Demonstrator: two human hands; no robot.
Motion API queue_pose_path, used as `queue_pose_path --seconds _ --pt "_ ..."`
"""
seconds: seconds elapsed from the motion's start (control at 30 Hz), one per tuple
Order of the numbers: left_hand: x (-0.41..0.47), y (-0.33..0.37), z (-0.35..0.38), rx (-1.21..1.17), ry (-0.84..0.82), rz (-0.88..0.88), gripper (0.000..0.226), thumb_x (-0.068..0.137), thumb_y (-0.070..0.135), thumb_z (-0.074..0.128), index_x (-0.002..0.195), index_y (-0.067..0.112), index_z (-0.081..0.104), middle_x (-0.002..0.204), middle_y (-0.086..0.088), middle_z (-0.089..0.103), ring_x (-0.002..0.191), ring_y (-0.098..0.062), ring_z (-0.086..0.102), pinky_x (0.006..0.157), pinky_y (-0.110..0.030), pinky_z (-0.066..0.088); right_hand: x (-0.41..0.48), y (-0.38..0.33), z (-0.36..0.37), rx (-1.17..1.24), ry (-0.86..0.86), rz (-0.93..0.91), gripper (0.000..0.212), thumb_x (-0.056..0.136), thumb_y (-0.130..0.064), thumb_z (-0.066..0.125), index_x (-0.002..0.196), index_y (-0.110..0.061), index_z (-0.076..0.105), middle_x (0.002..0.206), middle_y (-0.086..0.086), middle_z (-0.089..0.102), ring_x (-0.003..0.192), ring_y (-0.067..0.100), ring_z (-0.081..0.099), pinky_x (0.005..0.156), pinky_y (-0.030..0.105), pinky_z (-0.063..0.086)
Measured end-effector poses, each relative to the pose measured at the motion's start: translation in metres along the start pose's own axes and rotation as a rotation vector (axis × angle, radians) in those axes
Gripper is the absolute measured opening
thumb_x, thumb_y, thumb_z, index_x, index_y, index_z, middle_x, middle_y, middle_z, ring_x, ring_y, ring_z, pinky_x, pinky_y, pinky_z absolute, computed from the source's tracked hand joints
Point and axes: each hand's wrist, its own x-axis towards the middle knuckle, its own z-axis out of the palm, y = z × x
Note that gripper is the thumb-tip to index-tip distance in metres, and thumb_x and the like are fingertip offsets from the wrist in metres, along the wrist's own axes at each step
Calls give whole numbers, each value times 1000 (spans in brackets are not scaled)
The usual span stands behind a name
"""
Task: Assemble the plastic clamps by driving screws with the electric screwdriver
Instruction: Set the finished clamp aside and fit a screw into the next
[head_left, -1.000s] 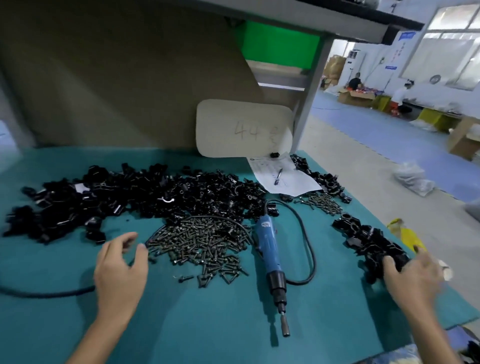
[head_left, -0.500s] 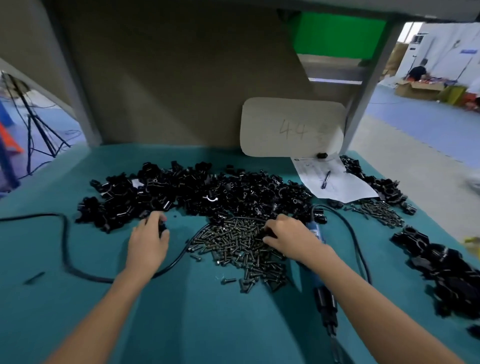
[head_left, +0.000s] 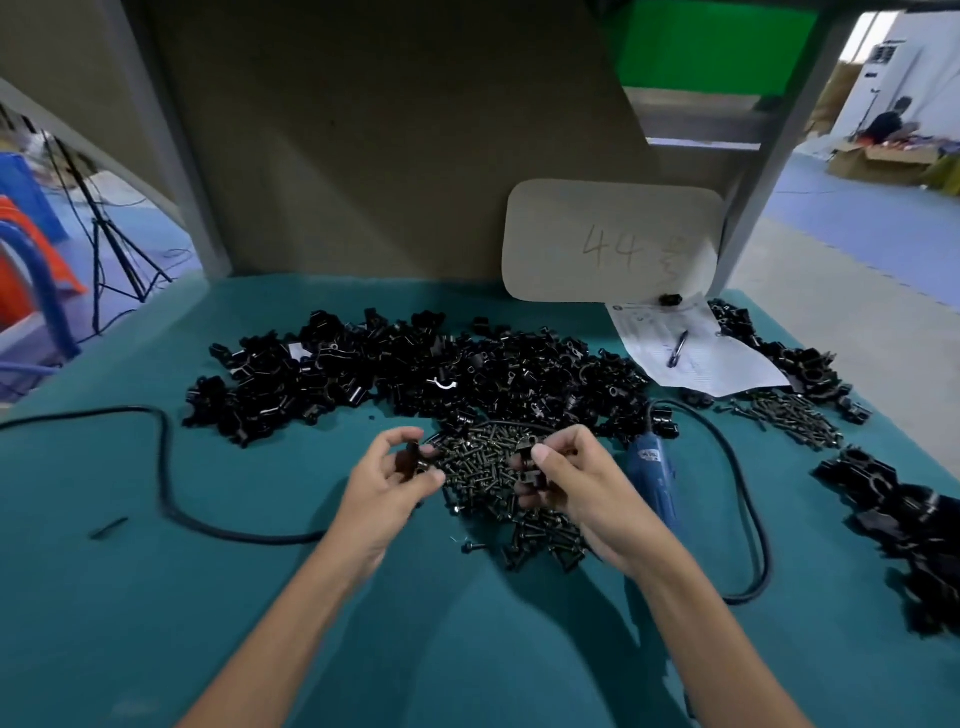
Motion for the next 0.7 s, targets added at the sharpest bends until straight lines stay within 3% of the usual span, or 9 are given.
queue_pose_path --seconds 0.17,0.27,0.47,0.6,0.7 --pt "-18 -20 11 417 2 265 31 92 27 73 119 39 65 114 23 68 111 0 63 100 -32 51 2 12 11 -163 -19 -88 9 102 -25 62 110 -25 62 111 7 71 95 13 66 77 28 56" --pt "-28 -23 12 536 4 297 44 92 44 70 134 46 56 123 36 59 119 11 54 98 -13 41 5 20 5 -219 -57 -89 18 100 -30 65 114 -41 67 116 -5 72 111 7 66 88 26 56" --pt "-28 -22 18 598 7 362 39 84 23 82 120 32 71 114 31 64 112 8 58 98 -18 46 10 39 7 -362 -121 -107 35 100 -26 66 132 -38 63 130 -24 65 125 -3 57 105 25 47" --pt "-28 -24 18 577 -32 326 38 85 32 80 122 33 70 118 30 64 115 6 58 99 -17 46 11 45 8 -433 -89 -132 34 100 -25 66 129 -42 62 129 -25 65 125 -4 57 110 33 48" --pt "-29 -22 19 555 -20 353 35 85 42 75 119 42 68 115 30 65 111 6 61 90 -9 46 10 46 11 -406 -91 -145 33 98 -18 68 125 -38 64 126 -19 68 124 1 59 110 36 48"
